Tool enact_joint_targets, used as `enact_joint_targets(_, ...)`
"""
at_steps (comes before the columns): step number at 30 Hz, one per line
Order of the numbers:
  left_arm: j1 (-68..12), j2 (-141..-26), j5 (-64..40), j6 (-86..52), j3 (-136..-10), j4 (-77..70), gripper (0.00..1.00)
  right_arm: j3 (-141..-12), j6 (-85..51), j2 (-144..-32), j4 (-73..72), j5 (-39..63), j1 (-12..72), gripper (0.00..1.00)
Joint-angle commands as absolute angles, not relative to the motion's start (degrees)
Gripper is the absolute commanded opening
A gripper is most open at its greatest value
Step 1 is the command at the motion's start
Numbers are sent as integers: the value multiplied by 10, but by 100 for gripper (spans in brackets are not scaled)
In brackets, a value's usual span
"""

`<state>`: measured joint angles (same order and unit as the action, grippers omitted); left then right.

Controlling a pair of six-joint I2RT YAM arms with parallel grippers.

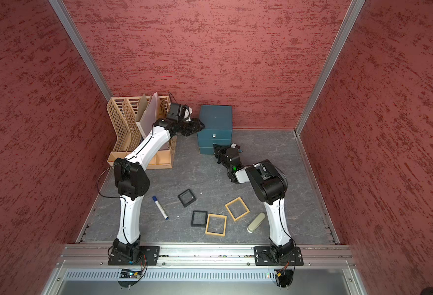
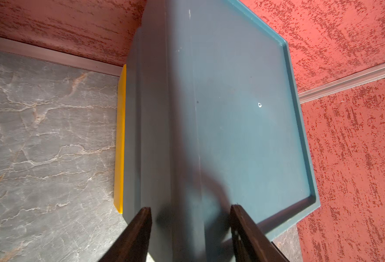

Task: Place the brooch boxes into the drawer by color
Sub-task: Open the drawer in the storage box.

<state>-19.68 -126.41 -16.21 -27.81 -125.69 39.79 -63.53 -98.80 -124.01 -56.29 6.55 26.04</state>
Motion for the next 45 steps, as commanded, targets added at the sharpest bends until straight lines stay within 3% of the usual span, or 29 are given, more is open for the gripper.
enact_joint_targets(1, -207, -1281, -163, -274, -1254, 456, 58, -606, -1002, -1214, -587, 57, 272, 0)
enact_joint_targets(27, -202, -1289, -159, -270, -1259, 465, 58, -404, -1023, -1054, -598, 30, 350, 0)
enact_joint_targets(45, -202, -1292, -156, -269, -1268, 475, 58, -337, -1019, -991, -569, 25, 371, 0)
